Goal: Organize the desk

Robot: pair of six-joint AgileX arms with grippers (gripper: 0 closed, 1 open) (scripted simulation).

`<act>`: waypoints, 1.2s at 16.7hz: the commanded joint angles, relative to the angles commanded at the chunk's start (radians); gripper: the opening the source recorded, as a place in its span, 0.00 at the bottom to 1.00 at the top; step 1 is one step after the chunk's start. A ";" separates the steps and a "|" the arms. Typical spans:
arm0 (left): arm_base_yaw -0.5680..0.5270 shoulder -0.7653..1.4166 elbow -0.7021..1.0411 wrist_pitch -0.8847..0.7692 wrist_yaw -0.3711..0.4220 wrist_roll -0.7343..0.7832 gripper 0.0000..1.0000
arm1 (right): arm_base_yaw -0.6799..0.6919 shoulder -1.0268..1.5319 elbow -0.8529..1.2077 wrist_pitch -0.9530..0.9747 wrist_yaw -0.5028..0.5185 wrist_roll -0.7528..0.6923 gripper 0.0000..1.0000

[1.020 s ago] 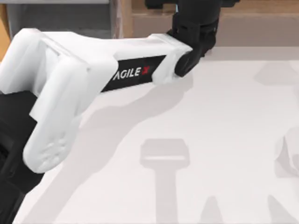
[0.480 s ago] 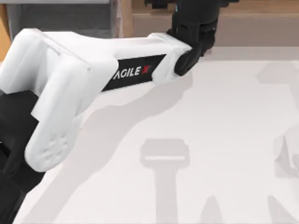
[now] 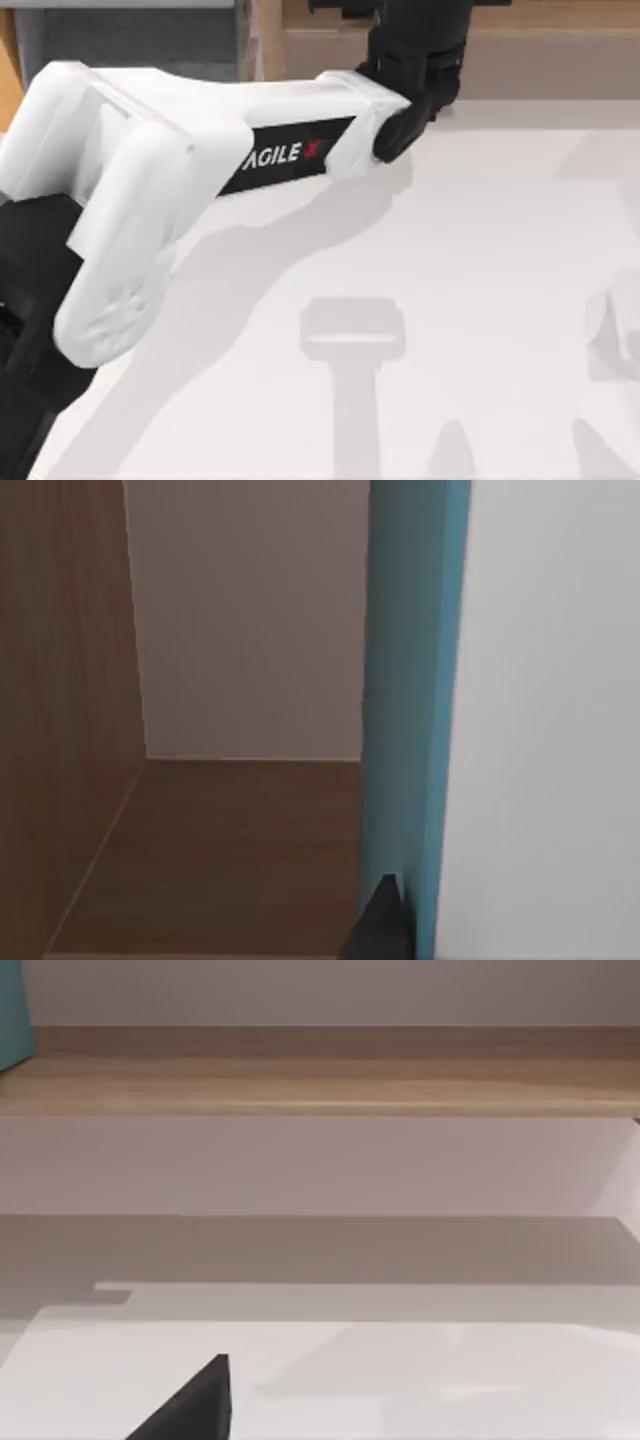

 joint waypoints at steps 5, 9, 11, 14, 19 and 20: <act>0.000 0.000 0.000 0.000 0.000 0.000 0.00 | 0.000 0.000 0.000 0.000 0.000 0.000 1.00; -0.004 -0.001 0.000 0.000 0.000 0.001 0.00 | 0.000 0.000 0.000 0.000 0.000 0.000 1.00; -0.001 -0.008 -0.017 0.000 -0.011 0.007 0.00 | 0.000 0.000 0.000 0.000 0.000 0.000 1.00; -0.017 -0.056 -0.082 0.012 -0.027 0.011 0.00 | 0.000 0.000 0.000 0.000 0.000 0.000 1.00; -0.055 -0.138 -0.178 0.044 -0.053 0.006 0.00 | 0.000 0.000 0.000 0.000 0.000 0.000 1.00; -0.055 -0.138 -0.178 0.045 -0.053 0.005 0.00 | 0.000 0.000 0.000 0.000 0.000 0.000 1.00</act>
